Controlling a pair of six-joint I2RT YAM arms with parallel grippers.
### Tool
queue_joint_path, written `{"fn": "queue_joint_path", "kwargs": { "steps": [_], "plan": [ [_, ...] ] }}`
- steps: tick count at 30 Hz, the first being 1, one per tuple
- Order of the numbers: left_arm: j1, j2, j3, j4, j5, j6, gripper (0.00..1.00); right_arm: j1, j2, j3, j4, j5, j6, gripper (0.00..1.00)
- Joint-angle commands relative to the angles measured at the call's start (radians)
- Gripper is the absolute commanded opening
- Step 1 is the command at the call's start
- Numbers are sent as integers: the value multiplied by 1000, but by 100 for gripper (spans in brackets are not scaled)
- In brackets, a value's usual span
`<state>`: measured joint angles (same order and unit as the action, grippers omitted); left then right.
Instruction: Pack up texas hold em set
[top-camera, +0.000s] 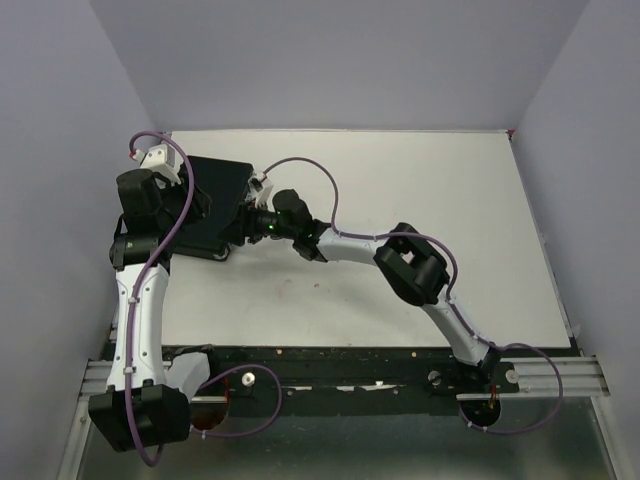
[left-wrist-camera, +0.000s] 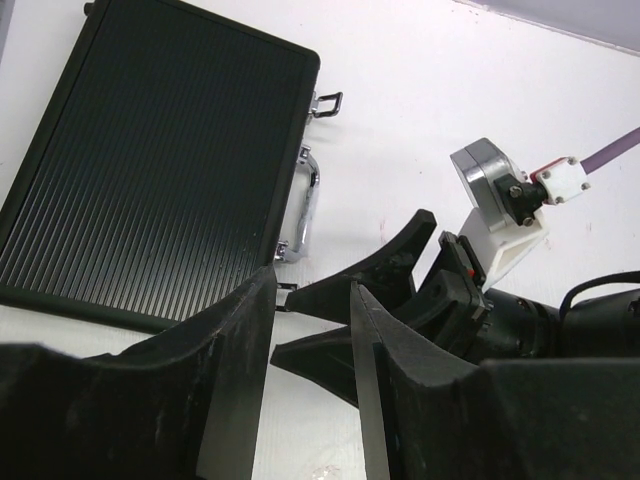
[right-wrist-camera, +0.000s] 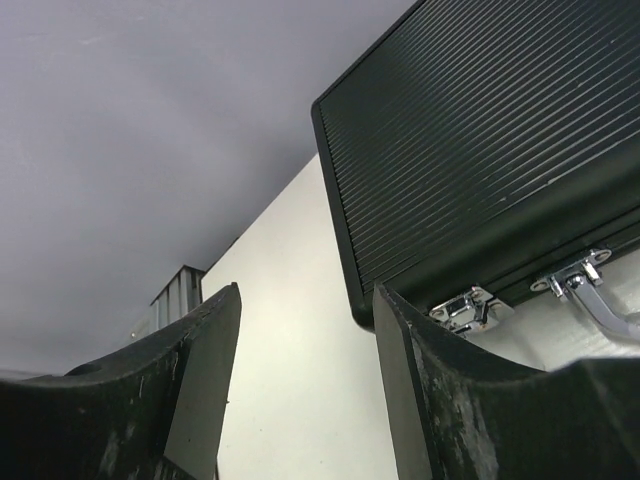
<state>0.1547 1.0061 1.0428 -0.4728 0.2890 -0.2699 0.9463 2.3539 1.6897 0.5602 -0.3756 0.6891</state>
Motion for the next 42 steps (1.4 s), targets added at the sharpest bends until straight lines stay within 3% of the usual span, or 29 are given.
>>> {"fn": "queue_joint_path", "kwargs": {
  "steps": [1, 23, 30, 36, 42],
  "plan": [
    [-3, -20, -6, 5, 30, -9, 49, 9, 48, 59, -78, 3, -28, 63],
    [0, -11, -9, 2, 35, -8, 49, 11, 64, -59, -89, 78, -13, 60],
    [-1, -12, -7, 0, 33, -8, 49, 14, -40, -101, -135, 133, -97, 58],
    [-1, -11, -7, 0, 35, -8, 49, 12, -108, -98, -169, 149, -135, 57],
    [-1, -9, -7, 0, 35, -8, 49, 12, -68, 7, -221, 135, -154, 57]
  ]
}}
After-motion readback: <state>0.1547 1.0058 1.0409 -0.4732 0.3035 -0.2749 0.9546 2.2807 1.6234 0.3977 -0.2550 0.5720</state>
